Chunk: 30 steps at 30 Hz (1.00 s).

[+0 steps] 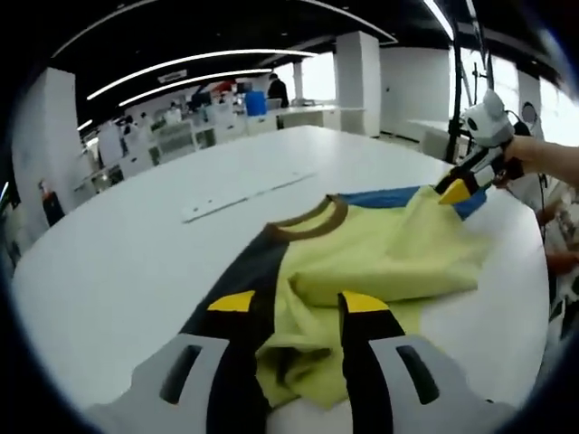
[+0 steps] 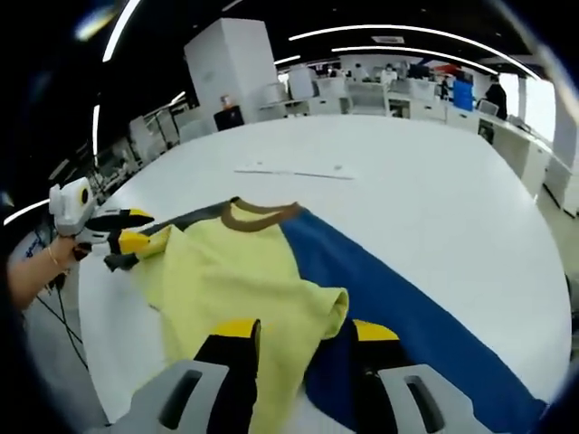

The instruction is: Fold the garment on the visible template until the final outline fits inside the template.

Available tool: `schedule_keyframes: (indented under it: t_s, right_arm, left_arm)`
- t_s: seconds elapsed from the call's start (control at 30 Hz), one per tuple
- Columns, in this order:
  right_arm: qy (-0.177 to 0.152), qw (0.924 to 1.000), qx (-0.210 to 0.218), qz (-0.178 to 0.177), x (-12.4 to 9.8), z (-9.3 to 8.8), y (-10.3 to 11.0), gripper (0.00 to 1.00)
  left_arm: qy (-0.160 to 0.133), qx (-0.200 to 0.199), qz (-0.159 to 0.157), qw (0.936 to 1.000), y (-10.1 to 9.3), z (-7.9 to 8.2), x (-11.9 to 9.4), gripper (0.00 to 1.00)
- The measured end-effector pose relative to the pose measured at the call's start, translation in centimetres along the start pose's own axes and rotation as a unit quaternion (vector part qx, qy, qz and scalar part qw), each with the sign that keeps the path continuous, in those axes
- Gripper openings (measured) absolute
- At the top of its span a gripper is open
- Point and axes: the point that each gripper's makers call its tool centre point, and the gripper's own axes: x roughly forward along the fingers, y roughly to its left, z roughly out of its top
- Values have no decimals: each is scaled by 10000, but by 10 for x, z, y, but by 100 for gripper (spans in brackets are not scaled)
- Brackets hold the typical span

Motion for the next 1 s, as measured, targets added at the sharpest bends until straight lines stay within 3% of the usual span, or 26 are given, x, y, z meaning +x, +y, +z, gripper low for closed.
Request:
schedule_keyframes:
  t_s: [0.17,0.43,1.0]
  right_arm:
    - [116,9999,-15,68,-10,-9,7,44]
    - [324,9994,-38,153,-22,-28,20,49]
    - [522,9986,109,-5,-28,-66,26,43]
  left_arm:
    - [-10,-117,-58,9999,-2,-6,-12,41]
    - [-10,-332,-114,9994,-8,-19,-23,42]
    - [256,-888,4,9957,-17,-59,-32,31]
